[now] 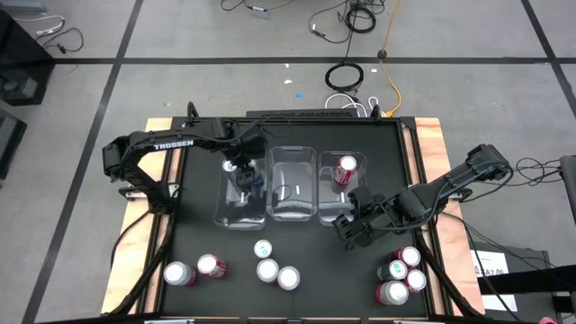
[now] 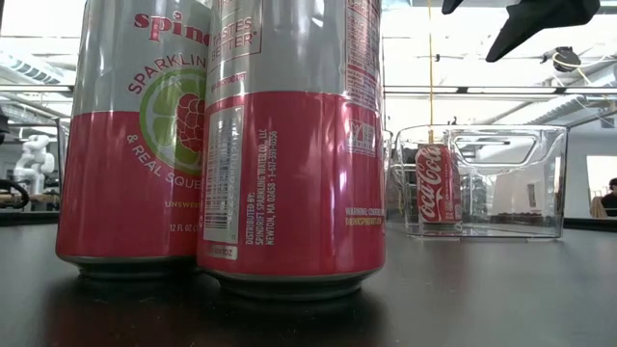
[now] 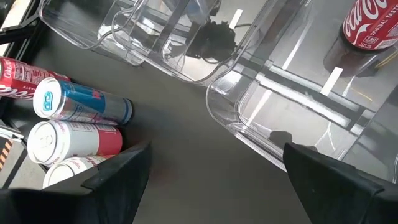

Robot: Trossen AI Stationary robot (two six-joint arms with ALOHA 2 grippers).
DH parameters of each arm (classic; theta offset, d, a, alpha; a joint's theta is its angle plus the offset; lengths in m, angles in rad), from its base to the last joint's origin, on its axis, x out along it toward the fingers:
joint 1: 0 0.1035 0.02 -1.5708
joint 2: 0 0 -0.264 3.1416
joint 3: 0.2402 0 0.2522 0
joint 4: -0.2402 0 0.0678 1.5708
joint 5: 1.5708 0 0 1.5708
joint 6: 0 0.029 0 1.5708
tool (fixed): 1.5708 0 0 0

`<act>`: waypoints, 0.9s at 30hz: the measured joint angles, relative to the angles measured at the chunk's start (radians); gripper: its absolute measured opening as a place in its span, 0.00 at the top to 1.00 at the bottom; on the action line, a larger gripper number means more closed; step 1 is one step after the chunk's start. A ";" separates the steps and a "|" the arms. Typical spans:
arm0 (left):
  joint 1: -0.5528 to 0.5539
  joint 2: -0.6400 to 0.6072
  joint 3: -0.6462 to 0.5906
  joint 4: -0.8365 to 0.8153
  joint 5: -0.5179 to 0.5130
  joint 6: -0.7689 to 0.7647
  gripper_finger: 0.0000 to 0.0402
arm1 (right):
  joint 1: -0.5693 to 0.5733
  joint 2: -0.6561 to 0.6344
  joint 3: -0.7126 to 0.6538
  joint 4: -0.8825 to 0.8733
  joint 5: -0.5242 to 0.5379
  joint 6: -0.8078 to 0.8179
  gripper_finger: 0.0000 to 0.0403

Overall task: Sort soda cans
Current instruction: Put the bottom left blue soda can into the left transparent bin

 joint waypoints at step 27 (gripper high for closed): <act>-0.003 0.000 -0.070 0.093 -0.020 -0.007 0.29 | 0.000 0.000 0.000 0.000 -0.006 -0.007 0.12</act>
